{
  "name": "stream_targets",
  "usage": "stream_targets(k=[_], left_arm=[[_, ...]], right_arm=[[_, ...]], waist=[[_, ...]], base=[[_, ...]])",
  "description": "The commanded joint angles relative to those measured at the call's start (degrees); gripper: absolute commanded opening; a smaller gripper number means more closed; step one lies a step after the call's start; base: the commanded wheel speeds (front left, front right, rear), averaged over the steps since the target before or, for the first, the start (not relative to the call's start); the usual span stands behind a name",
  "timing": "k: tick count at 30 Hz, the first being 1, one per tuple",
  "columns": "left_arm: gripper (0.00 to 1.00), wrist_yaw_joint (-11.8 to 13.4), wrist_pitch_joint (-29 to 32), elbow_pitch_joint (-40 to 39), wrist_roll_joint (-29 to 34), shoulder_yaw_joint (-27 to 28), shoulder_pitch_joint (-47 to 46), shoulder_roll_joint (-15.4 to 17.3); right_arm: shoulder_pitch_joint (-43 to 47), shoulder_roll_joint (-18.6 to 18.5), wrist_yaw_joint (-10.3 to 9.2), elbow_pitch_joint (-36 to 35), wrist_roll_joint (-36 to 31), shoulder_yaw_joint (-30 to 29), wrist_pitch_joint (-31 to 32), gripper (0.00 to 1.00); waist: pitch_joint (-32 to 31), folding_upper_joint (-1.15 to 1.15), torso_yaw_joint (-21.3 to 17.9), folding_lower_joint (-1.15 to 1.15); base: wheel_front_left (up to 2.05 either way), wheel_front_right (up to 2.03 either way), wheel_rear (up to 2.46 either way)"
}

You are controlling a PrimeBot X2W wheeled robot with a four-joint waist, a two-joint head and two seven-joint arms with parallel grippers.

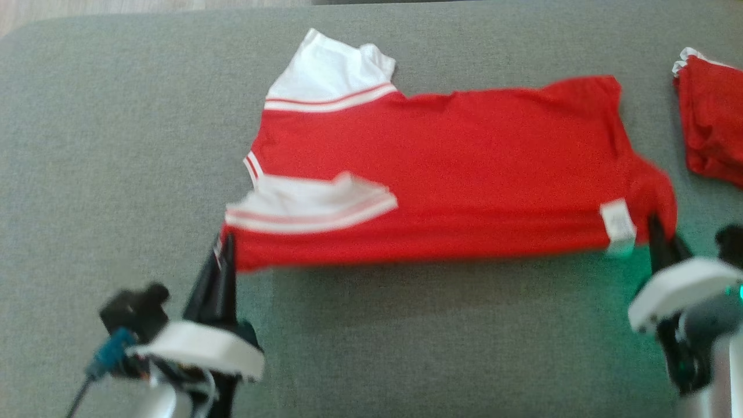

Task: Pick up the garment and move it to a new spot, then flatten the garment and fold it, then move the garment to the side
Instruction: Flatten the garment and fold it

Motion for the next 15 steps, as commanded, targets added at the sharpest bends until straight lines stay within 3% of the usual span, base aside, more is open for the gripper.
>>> stream_targets(k=[1,9,12,14,15], left_arm=[[0.00,0.9,0.0,-2.2,-0.2,1.9,0.0,1.3],[0.00,1.9,-0.3,0.6,-1.6,-0.2,5.7,-1.1],[0.00,2.0,-0.3,1.9,-1.6,-0.6,6.5,-1.1],[0.00,2.0,-0.2,2.6,-1.7,-0.6,6.9,-1.0],[0.00,2.0,-0.3,2.8,-1.9,-0.6,7.1,-1.0]], right_arm=[[1.1,-0.4,-0.04,-2.8,0.3,0.6,0.5,0.00],[8.3,-0.4,-0.04,-4.1,3.3,2.5,0.6,0.00],[9.0,-0.4,-0.04,-3.5,3.4,2.9,-0.2,0.31],[9.4,-0.4,-0.04,-3.2,3.4,3.0,-0.8,0.95],[9.6,-0.4,-0.04,-3.0,3.3,2.9,-1.0,1.00]], waist=[[0.0,0.00,0.0,0.01],[-0.5,0.00,-0.7,0.01],[-1.0,0.00,-1.0,0.01],[-1.4,0.00,-1.2,0.01],[-1.5,0.00,-1.2,0.01]], base=[[0.00,0.00,0.00],[0.00,0.00,0.00],[0.00,0.00,0.00],[0.00,0.00,0.00],[0.00,0.00,0.00]])
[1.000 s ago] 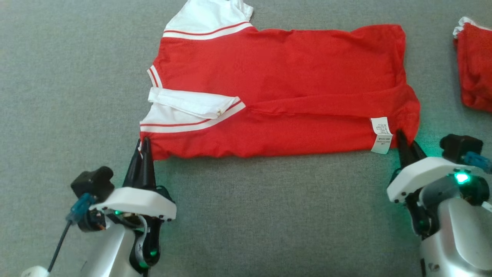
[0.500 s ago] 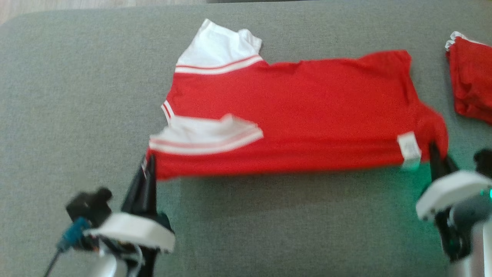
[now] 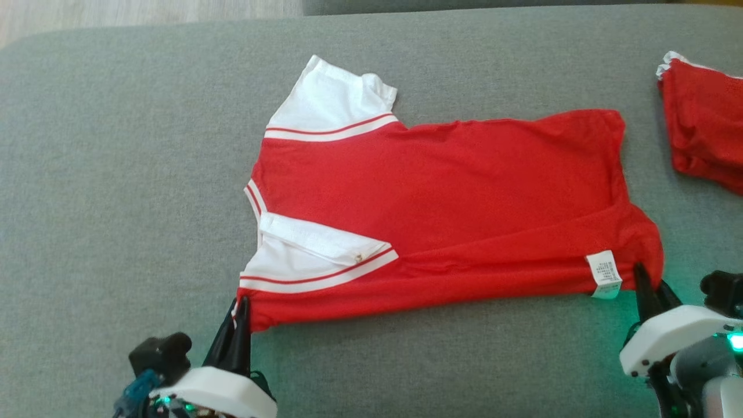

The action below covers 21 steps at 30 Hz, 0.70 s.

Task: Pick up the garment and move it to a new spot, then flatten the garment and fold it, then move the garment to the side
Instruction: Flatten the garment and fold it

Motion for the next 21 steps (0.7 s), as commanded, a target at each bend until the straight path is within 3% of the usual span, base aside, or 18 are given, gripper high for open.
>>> stream_targets(k=[1,2,4,5,16,21], left_arm=[[0.00,0.2,-0.9,-1.4,-0.4,2.2,-0.3,0.7],[0.04,0.3,-1.2,-1.3,-0.3,2.3,-0.2,0.8],[0.89,0.5,-1.6,-1.3,0.0,2.6,-0.1,1.3],[1.00,0.6,-1.8,-1.4,0.1,2.8,-0.2,1.5],[1.00,-0.4,3.0,-7.1,4.0,4.7,-13.0,8.7],[1.00,-2.9,9.6,-8.0,6.2,5.4,-28.5,13.4]], right_arm=[[0.3,-0.5,-0.04,-1.7,0.1,1.0,-1.0,1.00],[0.6,-0.5,-0.04,-1.6,0.1,1.0,-1.2,1.00],[1.1,-0.5,-0.04,-1.9,0.1,0.8,-1.4,1.00],[1.3,-0.5,-0.04,-2.1,0.1,0.7,-1.4,1.00],[-1.6,-0.5,-0.04,-9.1,-1.6,-1.0,-1.8,1.00],[-7.4,-0.5,-0.04,-12.0,-2.9,0.8,-0.8,1.00]], waist=[[-0.3,0.00,-0.2,0.00],[-0.5,0.00,-0.2,0.00],[-0.8,0.00,-0.4,0.00],[-0.9,0.00,-0.5,0.00],[0.4,0.00,-2.0,0.00],[3.6,0.00,-3.9,0.00]], base=[[0.00,0.00,0.00],[0.00,0.00,0.00],[0.00,0.00,0.00],[0.00,0.00,0.00],[0.00,0.00,0.00],[0.00,0.00,0.00]])
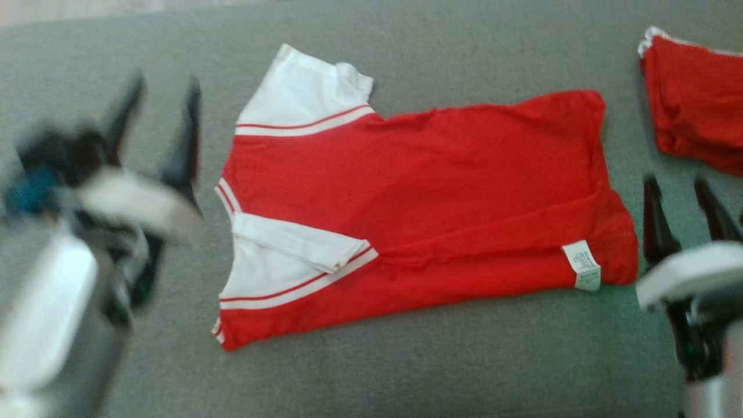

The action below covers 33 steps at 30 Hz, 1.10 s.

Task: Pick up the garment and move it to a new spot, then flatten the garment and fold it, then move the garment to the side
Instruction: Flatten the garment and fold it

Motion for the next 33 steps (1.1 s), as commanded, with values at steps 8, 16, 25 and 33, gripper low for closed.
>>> stream_targets(k=[8,16,25,33], left_arm=[[1.00,-6.5,11.8,6.2,3.4,0.3,-24.5,7.8],[1.00,-9.7,19.4,16.2,3.8,-2.0,-34.1,9.2],[1.00,-11.1,22.1,21.7,3.3,-3.0,-36.6,10.4],[0.91,-12.1,25.9,21.6,0.3,-4.1,-35.6,10.2]], right_arm=[[-12.5,-0.5,-0.04,-3.8,-0.7,7.8,0.9,1.00],[-17.5,-0.5,-0.04,-4.9,0.1,11.8,0.3,1.00],[-20.2,-0.5,-0.04,-3.7,1.5,13.6,-1.8,1.00],[-21.4,-0.5,-0.04,-2.1,1.4,13.9,-2.3,1.00]], waist=[[9.2,0.00,-6.7,-0.01],[17.4,0.00,-10.6,-0.01],[21.9,0.00,-13.1,-0.01],[22.3,0.00,-13.2,-0.01]], base=[[0.00,0.00,0.00],[0.00,0.00,0.00],[0.00,0.00,0.00],[0.00,0.00,0.00]])
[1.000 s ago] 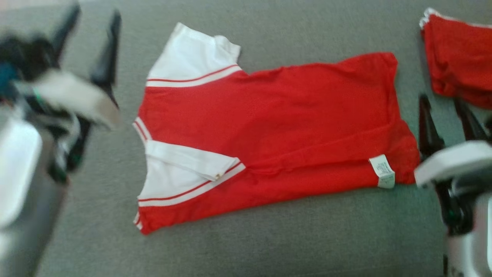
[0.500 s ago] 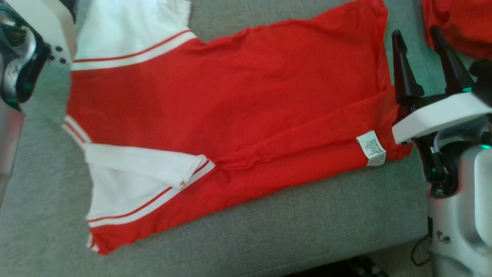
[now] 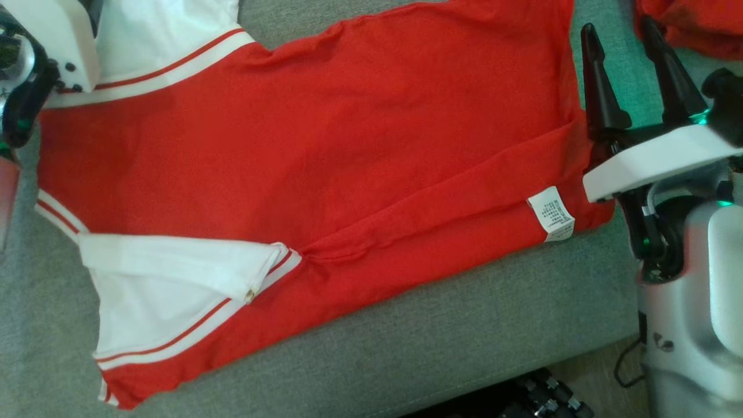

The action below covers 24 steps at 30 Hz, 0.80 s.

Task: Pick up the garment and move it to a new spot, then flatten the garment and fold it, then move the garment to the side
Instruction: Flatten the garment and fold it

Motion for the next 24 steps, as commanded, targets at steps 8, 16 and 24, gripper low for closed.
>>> stream_targets(k=[8,16,24], left_arm=[[0.00,-1.2,2.6,-4.4,-1.6,-0.9,-0.7,2.2],[0.00,-0.2,-5.0,-6.0,-0.1,-0.2,-1.9,0.2],[0.00,0.1,-11.4,-10.0,0.3,-1.1,-1.3,-2.9]], right_arm=[[-3.1,-0.3,-0.04,-0.3,-0.1,1.3,0.6,1.00],[-8.5,-0.3,-0.04,5.2,-3.1,1.7,4.5,1.00],[-15.3,-2.9,-0.04,15.0,-6.6,0.2,10.0,1.00]], waist=[[-0.4,0.00,1.0,0.00],[-2.5,0.00,3.5,0.00],[-3.9,0.00,7.9,0.00]], base=[[0.00,0.00,0.00],[0.00,0.00,0.00],[0.00,0.00,0.00]])
